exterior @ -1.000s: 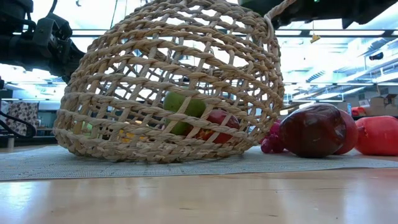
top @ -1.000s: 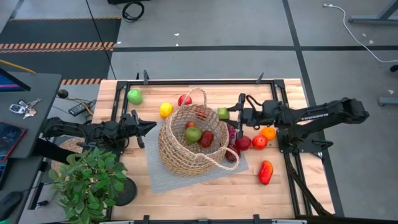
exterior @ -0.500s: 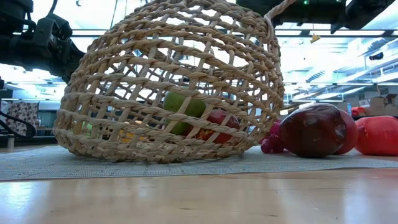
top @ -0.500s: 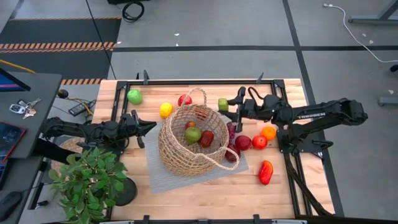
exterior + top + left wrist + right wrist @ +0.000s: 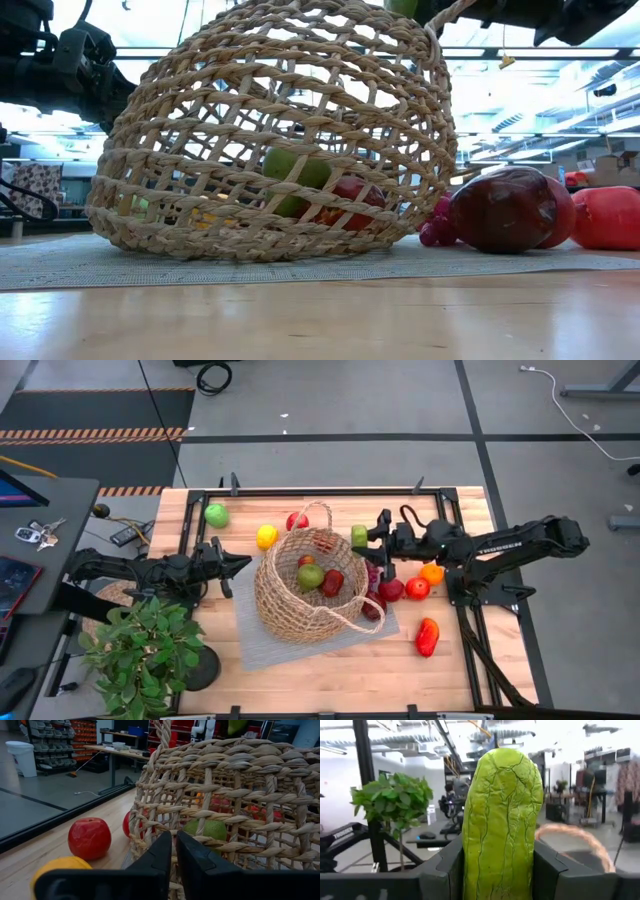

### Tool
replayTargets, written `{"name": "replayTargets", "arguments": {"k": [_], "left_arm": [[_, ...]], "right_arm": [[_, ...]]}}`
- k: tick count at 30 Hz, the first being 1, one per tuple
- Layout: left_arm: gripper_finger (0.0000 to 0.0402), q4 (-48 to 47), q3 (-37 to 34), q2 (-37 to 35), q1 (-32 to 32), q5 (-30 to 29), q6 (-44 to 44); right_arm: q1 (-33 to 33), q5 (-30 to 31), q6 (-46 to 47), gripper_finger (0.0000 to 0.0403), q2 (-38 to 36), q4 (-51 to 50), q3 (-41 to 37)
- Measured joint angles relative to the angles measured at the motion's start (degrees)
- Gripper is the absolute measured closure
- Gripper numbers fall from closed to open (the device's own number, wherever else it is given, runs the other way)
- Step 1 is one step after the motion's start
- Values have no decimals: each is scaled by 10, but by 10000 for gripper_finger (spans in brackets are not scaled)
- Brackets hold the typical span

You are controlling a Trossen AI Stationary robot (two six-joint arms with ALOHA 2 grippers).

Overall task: Build produce basket
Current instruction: Put the cucumber into the basket

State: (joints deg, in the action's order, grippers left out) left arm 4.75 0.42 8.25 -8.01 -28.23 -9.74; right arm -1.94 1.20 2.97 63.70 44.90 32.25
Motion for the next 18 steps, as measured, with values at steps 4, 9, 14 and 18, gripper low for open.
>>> {"name": "replayTargets", "arguments": {"k": [4,9,14,18], "left_arm": [[367,0,0,0,0,0,0],[361,0,0,0,0,0,0],[365,0,0,0,0,0,0],[369,0,0,0,0,0,0]], "right_arm": [[4,24,1,240,0,-12,0],[3,37,2,240,0,-15,0],[-7,22,-15,240,0,-39,15],[-15,22,-47,240,0,-120,59]]}}
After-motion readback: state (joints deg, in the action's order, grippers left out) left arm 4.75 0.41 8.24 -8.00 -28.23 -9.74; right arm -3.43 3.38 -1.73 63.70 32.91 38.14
